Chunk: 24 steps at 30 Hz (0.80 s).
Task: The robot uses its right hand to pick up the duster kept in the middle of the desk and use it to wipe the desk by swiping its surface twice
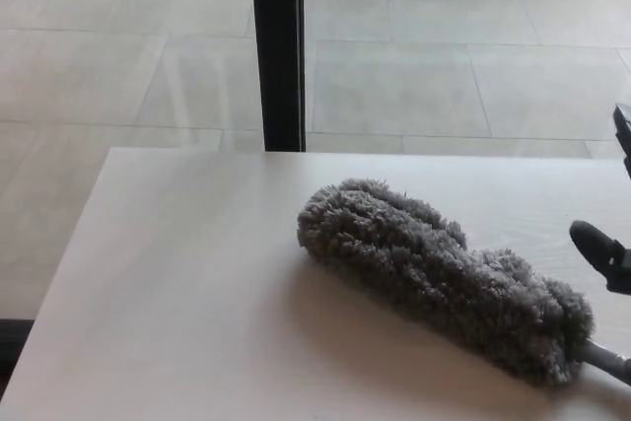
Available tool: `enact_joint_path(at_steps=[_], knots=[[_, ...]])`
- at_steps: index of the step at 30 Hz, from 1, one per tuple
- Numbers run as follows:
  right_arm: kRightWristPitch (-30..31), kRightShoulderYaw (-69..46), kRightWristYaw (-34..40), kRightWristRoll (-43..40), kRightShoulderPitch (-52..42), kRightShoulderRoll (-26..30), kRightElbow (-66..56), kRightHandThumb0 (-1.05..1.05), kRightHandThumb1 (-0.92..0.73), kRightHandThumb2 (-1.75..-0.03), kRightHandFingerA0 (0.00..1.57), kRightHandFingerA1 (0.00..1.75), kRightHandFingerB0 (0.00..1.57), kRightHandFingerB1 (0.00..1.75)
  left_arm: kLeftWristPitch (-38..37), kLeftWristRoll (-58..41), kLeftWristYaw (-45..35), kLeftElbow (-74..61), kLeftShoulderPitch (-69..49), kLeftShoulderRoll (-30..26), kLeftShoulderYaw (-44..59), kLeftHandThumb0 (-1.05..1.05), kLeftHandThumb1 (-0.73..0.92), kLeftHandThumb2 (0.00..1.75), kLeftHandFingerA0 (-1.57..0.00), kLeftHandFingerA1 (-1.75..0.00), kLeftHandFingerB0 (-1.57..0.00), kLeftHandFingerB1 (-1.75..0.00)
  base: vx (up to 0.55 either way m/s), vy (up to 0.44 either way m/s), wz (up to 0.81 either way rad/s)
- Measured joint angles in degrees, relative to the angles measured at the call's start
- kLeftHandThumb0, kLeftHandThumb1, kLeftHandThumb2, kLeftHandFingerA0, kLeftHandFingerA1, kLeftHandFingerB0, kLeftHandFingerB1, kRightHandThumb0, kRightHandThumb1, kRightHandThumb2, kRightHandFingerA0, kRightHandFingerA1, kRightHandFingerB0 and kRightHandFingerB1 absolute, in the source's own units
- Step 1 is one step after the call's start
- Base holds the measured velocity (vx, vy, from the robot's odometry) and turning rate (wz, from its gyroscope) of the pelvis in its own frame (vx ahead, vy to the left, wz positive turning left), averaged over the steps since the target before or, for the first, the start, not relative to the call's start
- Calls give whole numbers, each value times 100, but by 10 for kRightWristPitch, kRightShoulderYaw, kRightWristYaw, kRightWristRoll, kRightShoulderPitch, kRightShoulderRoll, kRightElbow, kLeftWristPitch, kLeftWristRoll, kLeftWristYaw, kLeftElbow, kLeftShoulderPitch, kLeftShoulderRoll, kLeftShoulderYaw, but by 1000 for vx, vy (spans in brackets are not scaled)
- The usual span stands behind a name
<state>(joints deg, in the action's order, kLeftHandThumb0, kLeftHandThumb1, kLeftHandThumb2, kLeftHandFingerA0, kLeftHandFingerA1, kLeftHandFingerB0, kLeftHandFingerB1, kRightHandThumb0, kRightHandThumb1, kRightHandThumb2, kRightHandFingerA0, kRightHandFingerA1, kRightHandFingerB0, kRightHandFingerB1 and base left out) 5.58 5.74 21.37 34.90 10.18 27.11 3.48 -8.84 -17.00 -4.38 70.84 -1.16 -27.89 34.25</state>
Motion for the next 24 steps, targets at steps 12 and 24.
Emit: enact_joint_path(at_steps=[12, 24], knots=[[-12, -222, 8, -26, -237, -3, -51, -74, -61, -99, 0, 47, 0, 36, 0, 0, 0, 0, -10, 5, -1, -48, 46, 55, -89, -61, -77, -52, 0, 0, 0], [-47, -381, 5, -112, -262, -40, 113, -62, -82, -65, 0, 41, 0, 38, 0, 0, 0, 0, -22, 9, -2, -55, 48, 55, -96, -88, -75, -50, 0, 0, 0]])
